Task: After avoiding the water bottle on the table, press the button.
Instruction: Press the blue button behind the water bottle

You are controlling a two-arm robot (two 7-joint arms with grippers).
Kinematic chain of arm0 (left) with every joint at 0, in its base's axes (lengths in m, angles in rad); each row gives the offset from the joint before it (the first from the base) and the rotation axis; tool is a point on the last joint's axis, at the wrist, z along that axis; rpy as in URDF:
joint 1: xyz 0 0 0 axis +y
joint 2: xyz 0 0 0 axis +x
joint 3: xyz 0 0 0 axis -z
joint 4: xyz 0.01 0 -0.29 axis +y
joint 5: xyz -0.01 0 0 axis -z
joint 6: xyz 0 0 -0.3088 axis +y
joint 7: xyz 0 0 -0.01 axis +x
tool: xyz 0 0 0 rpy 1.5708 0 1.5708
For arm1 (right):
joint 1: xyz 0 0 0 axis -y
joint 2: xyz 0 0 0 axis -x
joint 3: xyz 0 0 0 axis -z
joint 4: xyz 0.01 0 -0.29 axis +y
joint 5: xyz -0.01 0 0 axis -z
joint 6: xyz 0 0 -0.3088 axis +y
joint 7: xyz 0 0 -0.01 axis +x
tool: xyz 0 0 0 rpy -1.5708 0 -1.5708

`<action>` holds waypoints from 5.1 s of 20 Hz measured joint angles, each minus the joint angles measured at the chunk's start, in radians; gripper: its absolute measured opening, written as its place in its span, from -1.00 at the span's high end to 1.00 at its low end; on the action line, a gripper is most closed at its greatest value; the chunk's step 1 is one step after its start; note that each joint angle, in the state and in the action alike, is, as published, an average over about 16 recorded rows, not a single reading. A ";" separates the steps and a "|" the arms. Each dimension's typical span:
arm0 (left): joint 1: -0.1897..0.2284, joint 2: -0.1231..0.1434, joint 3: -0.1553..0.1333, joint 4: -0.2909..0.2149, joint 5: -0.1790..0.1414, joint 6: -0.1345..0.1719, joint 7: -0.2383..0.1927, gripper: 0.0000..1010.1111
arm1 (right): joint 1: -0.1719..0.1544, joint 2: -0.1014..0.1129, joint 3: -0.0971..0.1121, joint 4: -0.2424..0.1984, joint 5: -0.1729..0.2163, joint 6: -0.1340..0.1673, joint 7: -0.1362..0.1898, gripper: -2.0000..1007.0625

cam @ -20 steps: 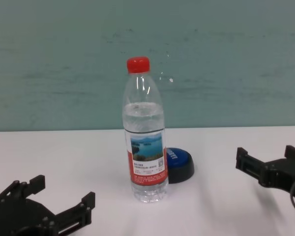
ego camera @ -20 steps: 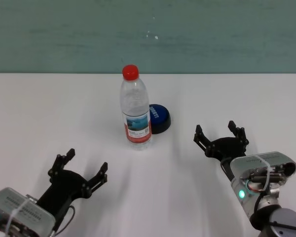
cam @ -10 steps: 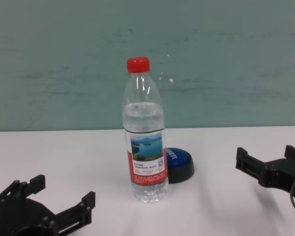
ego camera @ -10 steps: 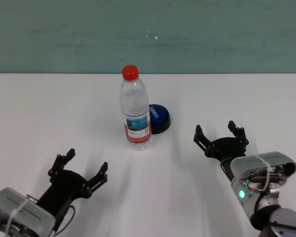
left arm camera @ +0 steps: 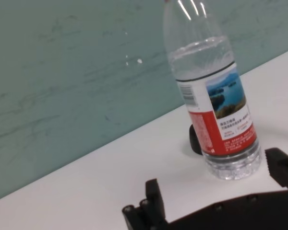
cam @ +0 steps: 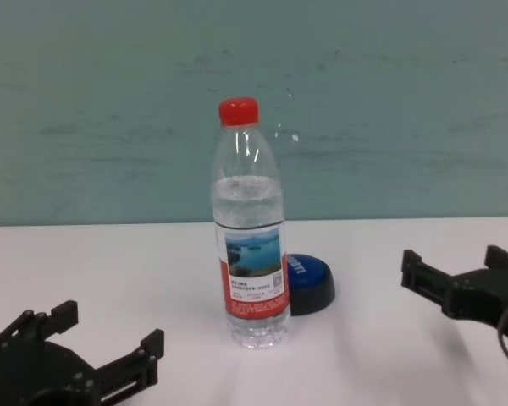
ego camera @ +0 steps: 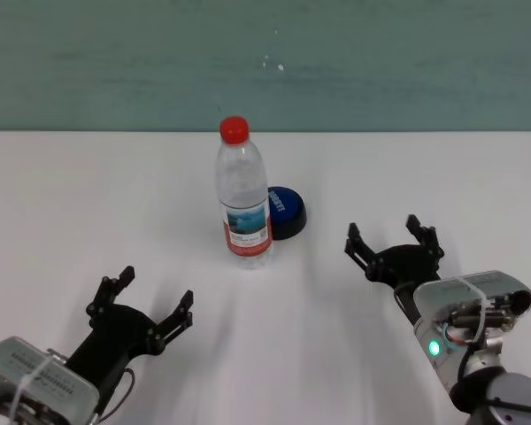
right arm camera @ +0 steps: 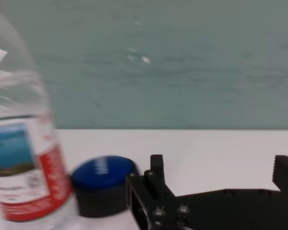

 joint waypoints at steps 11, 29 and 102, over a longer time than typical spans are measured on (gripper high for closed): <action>0.000 0.000 0.000 0.000 0.000 0.000 0.000 -0.98 | -0.023 0.007 0.021 -0.065 -0.007 0.022 0.071 -0.99; 0.000 0.000 0.000 0.000 0.000 0.000 0.000 -0.98 | -0.092 0.043 0.075 -0.186 0.015 0.108 0.198 -0.99; 0.000 0.000 0.000 0.000 0.000 0.000 0.000 -0.98 | -0.125 0.183 0.019 -0.125 0.010 -0.046 0.327 -0.99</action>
